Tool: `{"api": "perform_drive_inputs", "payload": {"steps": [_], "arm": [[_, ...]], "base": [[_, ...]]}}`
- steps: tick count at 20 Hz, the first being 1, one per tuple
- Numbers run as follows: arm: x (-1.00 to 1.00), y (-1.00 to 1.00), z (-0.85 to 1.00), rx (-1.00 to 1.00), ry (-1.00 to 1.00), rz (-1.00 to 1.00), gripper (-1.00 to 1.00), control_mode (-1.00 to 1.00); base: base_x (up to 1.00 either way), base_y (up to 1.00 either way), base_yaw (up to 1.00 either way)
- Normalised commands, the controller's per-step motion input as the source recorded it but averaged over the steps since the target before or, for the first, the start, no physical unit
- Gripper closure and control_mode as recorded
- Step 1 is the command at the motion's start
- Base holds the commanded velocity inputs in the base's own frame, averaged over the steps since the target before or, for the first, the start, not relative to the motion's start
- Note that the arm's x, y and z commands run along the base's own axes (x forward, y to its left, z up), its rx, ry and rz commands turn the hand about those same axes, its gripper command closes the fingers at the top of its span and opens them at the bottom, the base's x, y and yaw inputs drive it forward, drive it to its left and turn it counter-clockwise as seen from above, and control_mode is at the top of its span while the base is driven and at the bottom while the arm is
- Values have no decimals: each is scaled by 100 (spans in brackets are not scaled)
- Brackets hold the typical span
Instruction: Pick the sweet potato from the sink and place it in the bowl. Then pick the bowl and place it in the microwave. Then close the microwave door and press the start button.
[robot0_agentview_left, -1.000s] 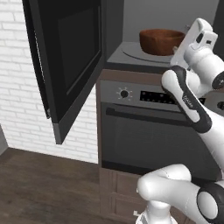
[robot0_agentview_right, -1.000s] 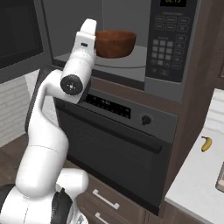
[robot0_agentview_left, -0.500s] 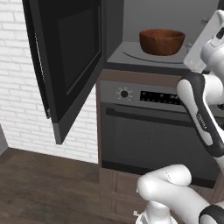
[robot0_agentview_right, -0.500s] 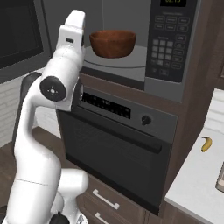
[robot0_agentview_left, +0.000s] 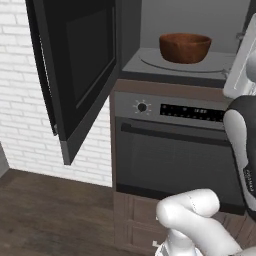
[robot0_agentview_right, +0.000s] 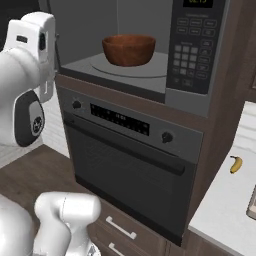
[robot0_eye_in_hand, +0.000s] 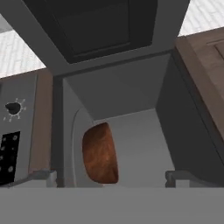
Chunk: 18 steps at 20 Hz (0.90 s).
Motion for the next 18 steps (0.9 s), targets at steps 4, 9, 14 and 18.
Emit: {"api": "perform_drive_inputs", "payload": {"steps": [4, 9, 14, 18], "arm": [[-100, 78, -100, -4, -5, 0, -100, -100], [-87, 84, -58, -3, -9, 0, -100, -100], [-77, 82, 0, 0, -7, -1, -100, -100], [-64, 84, -6, 3, 0, -1, -100, -100]], "base": [[0, 0, 0], [0, 0, 0], [0, 0, 0], [0, 0, 0]]}}
